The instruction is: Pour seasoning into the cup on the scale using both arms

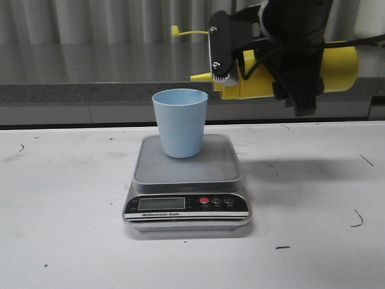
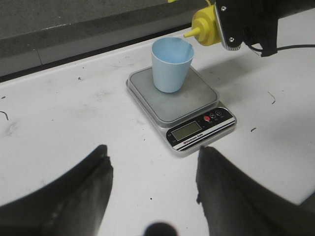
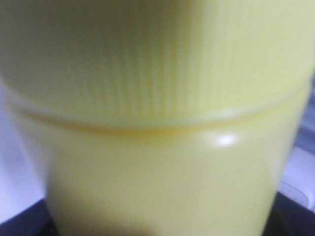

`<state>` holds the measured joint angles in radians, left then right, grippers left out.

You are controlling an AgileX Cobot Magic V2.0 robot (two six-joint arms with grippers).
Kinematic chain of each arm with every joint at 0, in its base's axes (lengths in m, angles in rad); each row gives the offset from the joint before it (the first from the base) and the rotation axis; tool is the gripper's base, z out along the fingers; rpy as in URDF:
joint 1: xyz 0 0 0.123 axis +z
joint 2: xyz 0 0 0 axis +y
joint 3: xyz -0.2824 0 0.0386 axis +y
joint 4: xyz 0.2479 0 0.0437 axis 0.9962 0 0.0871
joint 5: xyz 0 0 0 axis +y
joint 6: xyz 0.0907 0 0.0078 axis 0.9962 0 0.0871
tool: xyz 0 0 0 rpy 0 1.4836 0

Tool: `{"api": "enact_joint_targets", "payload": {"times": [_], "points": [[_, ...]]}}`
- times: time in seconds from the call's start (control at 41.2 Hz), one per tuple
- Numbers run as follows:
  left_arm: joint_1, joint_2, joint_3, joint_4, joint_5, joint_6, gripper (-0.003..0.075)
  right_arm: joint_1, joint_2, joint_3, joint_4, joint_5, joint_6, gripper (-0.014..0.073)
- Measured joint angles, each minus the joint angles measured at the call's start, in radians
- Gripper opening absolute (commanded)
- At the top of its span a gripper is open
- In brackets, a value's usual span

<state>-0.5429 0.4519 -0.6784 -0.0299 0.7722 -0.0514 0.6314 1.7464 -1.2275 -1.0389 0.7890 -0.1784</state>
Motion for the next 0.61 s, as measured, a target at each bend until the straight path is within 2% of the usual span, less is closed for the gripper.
{"api": "enact_joint_targets", "payload": {"times": [0.291, 0.437, 0.607], "points": [[0.000, 0.000, 0.000, 0.000, 0.000, 0.000, 0.0385, 0.000, 0.002, -0.001, -0.254, 0.010, -0.002, 0.0316], [0.000, 0.000, 0.000, 0.000, 0.000, 0.000, 0.0385, 0.000, 0.002, -0.001, -0.316, 0.004, -0.002, 0.0316], [0.000, 0.000, 0.000, 0.000, 0.000, 0.000, 0.0385, 0.000, 0.002, -0.001, -0.324, -0.005, -0.002, 0.0316]]}}
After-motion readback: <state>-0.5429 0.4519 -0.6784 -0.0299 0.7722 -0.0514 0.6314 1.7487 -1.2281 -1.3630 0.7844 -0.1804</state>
